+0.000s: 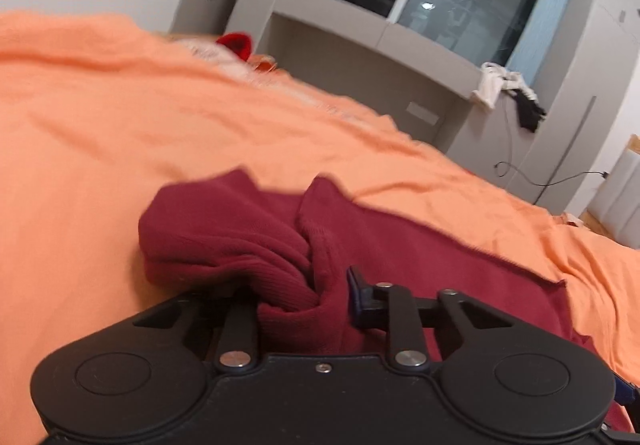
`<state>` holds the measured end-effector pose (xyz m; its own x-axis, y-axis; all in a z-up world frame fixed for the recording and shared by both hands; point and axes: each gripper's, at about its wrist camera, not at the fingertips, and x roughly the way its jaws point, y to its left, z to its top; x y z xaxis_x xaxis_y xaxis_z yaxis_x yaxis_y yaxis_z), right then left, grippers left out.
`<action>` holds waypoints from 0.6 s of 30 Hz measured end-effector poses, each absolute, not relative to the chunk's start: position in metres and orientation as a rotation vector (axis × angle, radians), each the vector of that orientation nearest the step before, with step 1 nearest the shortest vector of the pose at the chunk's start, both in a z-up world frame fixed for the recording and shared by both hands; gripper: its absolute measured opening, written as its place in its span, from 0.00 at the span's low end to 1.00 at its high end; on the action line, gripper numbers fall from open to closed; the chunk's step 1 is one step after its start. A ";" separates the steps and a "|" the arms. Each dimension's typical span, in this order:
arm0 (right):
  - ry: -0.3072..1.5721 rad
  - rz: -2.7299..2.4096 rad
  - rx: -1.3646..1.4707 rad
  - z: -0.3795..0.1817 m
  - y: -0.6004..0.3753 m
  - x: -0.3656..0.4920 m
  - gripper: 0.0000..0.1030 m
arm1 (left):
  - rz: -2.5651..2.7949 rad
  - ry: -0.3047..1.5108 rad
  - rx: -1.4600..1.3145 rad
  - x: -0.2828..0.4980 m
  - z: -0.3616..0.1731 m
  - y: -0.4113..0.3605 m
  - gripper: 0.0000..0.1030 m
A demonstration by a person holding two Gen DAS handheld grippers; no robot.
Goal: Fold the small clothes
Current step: 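Lift the side with the left gripper, fold it over the sweater, open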
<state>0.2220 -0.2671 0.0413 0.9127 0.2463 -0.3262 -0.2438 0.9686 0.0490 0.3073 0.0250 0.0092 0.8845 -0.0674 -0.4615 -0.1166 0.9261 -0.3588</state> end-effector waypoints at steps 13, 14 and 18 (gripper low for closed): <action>0.245 0.085 0.204 0.063 -0.363 0.202 1.00 | -0.212 0.394 -0.038 0.336 0.088 -0.098 0.14; 0.236 0.064 0.219 0.064 -0.371 0.202 1.00 | -0.233 0.387 -0.018 0.336 0.091 -0.112 0.14; 0.210 -0.039 0.324 0.068 -0.413 0.199 1.00 | -0.332 0.366 0.058 0.328 0.091 -0.165 0.14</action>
<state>0.1994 -0.4132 0.0677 0.9774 -0.0047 -0.2112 0.0718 0.9475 0.3117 0.3277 -0.1651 0.0915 0.8803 -0.3085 -0.3603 0.3293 0.9442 -0.0037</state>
